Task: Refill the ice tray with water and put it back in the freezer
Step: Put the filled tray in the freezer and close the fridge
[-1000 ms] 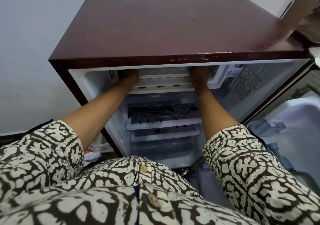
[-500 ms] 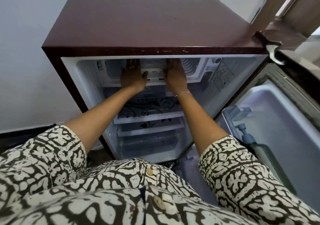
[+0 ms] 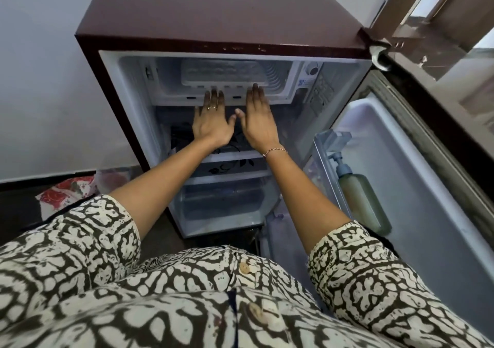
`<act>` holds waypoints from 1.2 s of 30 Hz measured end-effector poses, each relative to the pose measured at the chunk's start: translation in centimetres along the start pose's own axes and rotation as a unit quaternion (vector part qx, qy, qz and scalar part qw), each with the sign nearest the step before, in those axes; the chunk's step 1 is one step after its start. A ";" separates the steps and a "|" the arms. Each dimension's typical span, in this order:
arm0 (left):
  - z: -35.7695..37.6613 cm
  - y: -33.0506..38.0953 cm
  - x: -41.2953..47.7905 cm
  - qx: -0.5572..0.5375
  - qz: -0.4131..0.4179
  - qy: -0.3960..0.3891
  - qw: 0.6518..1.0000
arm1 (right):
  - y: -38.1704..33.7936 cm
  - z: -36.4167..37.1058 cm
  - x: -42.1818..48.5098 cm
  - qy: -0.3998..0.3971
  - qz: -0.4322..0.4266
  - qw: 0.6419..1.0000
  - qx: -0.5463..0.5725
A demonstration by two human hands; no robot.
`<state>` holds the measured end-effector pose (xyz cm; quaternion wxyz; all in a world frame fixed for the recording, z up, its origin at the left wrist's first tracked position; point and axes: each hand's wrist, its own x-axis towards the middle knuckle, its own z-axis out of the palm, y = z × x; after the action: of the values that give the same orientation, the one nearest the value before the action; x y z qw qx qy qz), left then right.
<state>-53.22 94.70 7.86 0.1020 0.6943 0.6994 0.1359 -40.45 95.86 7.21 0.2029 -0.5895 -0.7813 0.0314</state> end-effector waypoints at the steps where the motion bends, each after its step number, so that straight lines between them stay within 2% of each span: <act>1: 0.1 0.3 -0.8 0.000 0.002 -0.002 1.000 | -0.1 -0.2 -0.7 0.001 -0.003 1.000 -0.001; 10: 0.7 1.3 -7.4 0.029 0.017 0.006 0.999 | -1.0 -1.3 -7.2 0.018 -0.004 1.000 0.006; 18: 1.9 2.0 -13.5 0.100 0.040 0.068 0.992 | -1.0 -1.6 -12.8 0.003 -0.014 0.999 0.028; 25: 3.2 2.2 -18.0 0.099 0.040 0.052 0.993 | -1.5 -0.7 -17.9 0.005 -0.009 0.999 0.053; 30: 3.4 1.7 -20.4 0.108 0.034 0.045 0.993 | -2.5 0.0 -20.5 0.010 0.028 0.996 0.081; 36: 3.3 0.7 -23.6 0.116 0.012 0.037 0.992 | -3.7 0.3 -23.0 -0.012 0.011 0.996 0.086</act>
<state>-51.12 71.26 3.90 -0.0069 0.7046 0.7051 0.0802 -38.80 73.28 1.59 0.2429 -0.5778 -0.7718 0.1075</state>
